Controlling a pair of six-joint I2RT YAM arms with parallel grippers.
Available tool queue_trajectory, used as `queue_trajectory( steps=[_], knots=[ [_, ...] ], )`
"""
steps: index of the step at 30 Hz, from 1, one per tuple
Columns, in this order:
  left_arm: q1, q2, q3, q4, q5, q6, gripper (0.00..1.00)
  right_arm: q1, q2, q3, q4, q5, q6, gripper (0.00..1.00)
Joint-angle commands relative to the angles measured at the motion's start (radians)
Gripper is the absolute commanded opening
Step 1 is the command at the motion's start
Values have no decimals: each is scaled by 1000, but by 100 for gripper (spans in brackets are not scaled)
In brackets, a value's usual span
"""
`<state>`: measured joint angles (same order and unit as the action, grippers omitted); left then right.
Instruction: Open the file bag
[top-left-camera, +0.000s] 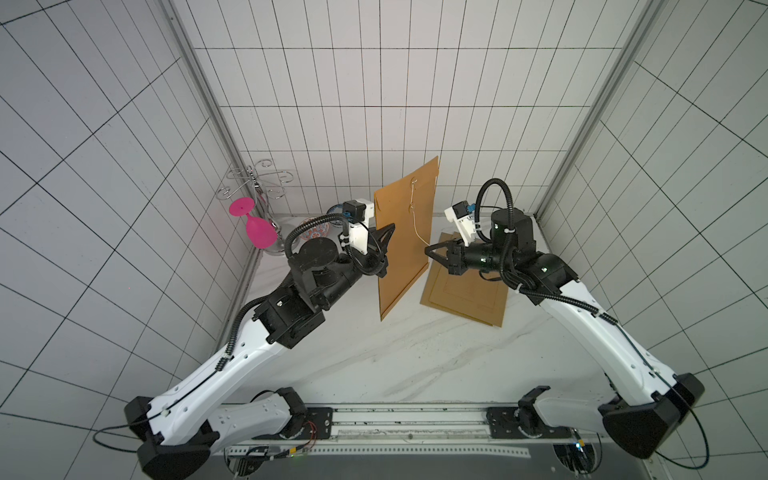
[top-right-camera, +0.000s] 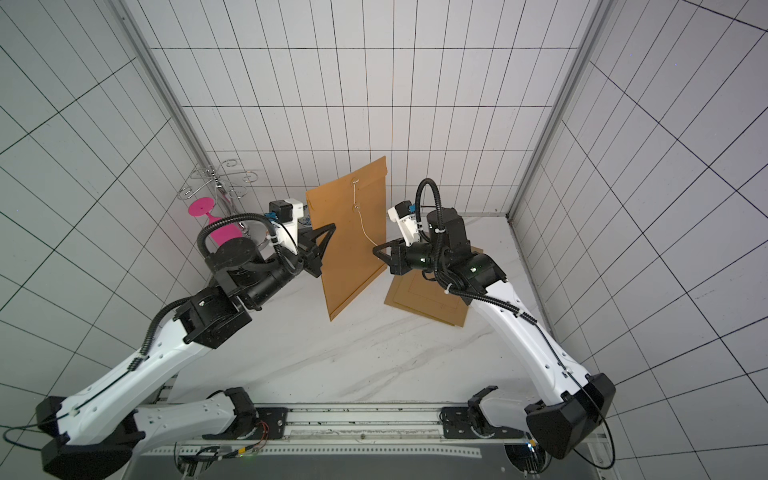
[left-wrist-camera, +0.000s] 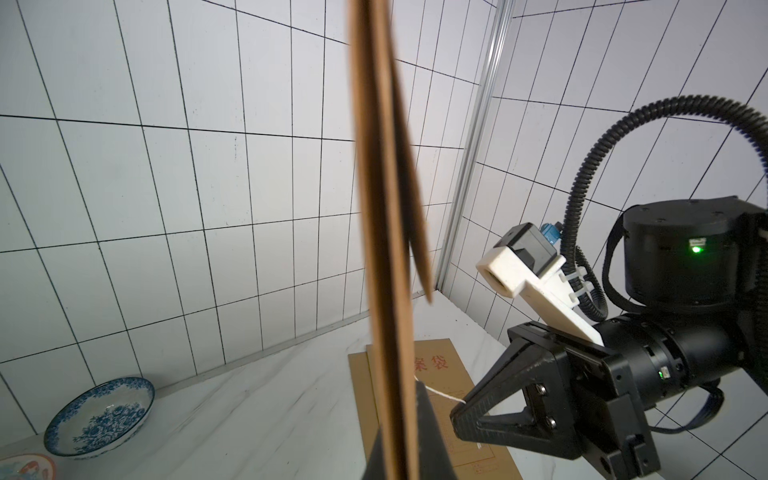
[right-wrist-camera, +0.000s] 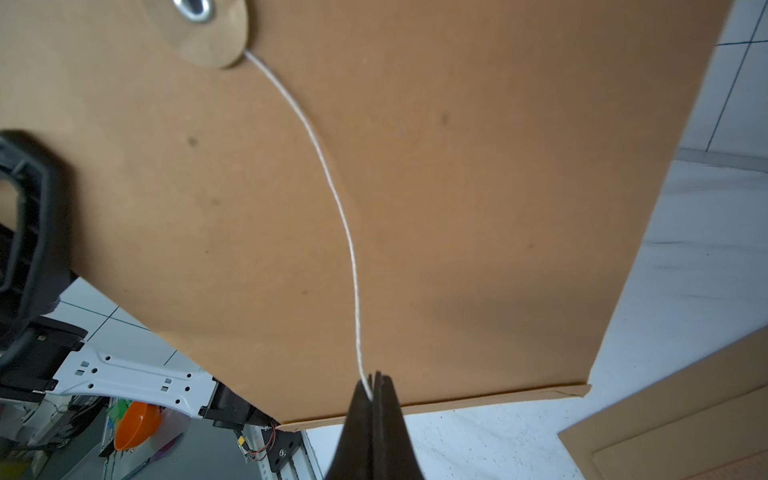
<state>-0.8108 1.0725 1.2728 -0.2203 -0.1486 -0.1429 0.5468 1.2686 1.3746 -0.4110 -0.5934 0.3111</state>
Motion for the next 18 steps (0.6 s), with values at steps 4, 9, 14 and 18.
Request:
queue_trajectory(
  steps=[4, 9, 14, 18],
  knots=[
    [-4, 7, 11, 36, -47, -15, 0, 69, 7, 16, 12, -28, -8, 0],
    [-4, 8, 10, 30, -51, -11, 0, 109, 19, 46, -3, -25, -19, 0],
    [-4, 13, 13, 15, -68, -3, 0, 142, 27, 82, -24, -23, -32, 0],
    [-2, 23, 10, 12, -68, 2, 0, 160, 24, 109, -36, -14, -37, 0]
  ],
)
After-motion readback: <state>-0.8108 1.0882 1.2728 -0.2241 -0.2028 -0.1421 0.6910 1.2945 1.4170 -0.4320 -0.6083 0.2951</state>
